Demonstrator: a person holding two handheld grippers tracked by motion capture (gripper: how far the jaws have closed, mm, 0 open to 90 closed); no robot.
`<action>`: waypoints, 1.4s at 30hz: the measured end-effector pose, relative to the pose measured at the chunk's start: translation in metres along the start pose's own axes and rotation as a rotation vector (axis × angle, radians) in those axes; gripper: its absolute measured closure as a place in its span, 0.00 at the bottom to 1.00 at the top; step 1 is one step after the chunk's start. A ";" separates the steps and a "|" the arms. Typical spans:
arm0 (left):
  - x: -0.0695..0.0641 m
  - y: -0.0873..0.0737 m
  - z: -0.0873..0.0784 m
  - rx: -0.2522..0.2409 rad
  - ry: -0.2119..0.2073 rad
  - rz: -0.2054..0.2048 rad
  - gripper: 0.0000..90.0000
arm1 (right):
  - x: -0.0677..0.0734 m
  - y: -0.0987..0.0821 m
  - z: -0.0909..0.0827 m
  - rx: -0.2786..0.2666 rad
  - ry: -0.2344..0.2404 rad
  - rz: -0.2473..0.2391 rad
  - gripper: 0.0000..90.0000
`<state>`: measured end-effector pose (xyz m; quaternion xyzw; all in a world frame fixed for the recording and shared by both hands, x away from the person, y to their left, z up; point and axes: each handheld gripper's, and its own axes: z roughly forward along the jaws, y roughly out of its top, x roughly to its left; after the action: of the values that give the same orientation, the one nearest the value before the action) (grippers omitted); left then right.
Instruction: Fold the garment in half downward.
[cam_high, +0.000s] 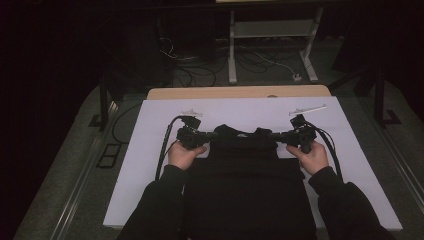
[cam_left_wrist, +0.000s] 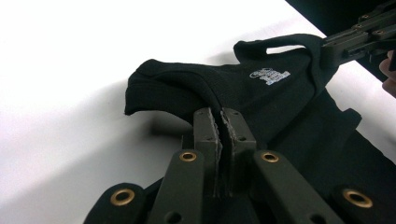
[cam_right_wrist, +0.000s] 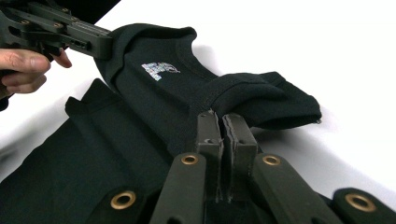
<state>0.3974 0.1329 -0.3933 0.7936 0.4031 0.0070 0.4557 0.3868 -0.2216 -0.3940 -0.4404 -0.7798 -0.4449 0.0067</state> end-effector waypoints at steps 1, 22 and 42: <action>-0.001 0.000 -0.001 0.000 0.000 0.001 0.94 | 0.001 0.000 0.000 -0.001 -0.001 -0.001 0.94; -0.013 -0.007 -0.009 -0.002 -0.010 0.001 0.94 | 0.011 -0.007 -0.008 0.002 0.010 -0.013 0.94; -0.023 -0.016 -0.016 -0.001 -0.015 0.003 0.94 | 0.025 -0.015 -0.015 0.010 0.018 -0.029 0.94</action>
<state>0.3661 0.1338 -0.3870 0.7941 0.3984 0.0020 0.4590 0.3556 -0.2186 -0.3852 -0.4251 -0.7880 -0.4452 0.0096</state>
